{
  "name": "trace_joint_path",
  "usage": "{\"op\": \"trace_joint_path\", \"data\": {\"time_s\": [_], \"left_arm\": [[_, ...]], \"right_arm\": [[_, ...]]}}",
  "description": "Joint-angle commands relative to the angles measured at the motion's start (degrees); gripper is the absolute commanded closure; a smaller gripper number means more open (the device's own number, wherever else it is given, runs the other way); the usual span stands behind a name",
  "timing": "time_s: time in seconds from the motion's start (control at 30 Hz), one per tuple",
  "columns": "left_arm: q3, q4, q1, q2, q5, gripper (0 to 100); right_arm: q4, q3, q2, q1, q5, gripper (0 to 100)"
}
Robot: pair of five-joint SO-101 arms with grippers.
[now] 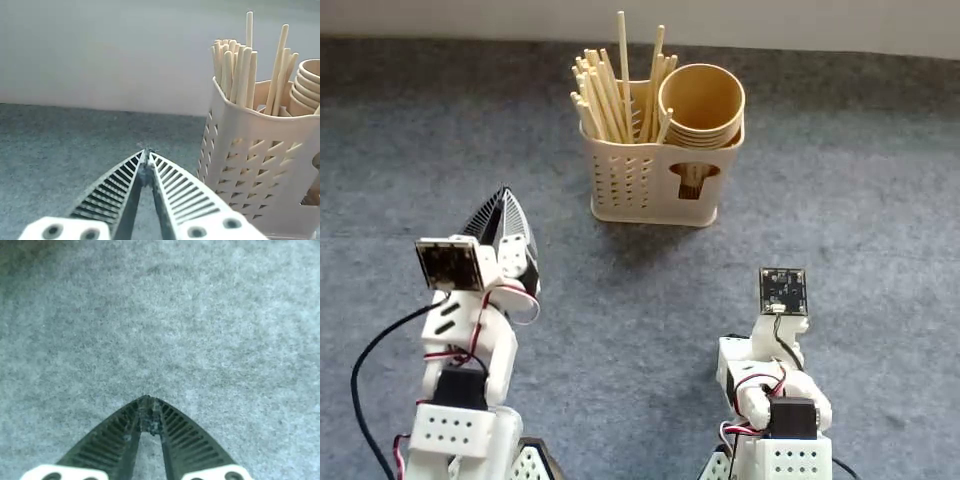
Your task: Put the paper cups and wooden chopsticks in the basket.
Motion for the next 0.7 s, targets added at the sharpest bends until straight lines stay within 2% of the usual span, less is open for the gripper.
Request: {"op": "trace_joint_path", "data": {"time_s": [0.0,0.07,0.33,0.67], "left_arm": [[5.76,-0.88,-0.75,-10.15,0.26,99],[7.6,0.35,-0.75,-13.49,0.18,99],[7.16,27.6,1.19,-18.15,0.09,99],[7.16,51.87,0.92,-18.15,0.09,99]], "right_arm": [[0.4,8.75,-0.84,0.66,-0.35,99.3],[0.4,8.75,-0.84,0.66,-0.35,99.3],[0.4,8.75,-0.84,0.66,-0.35,99.3],[0.4,8.75,-0.84,0.66,-0.35,99.3]]}}
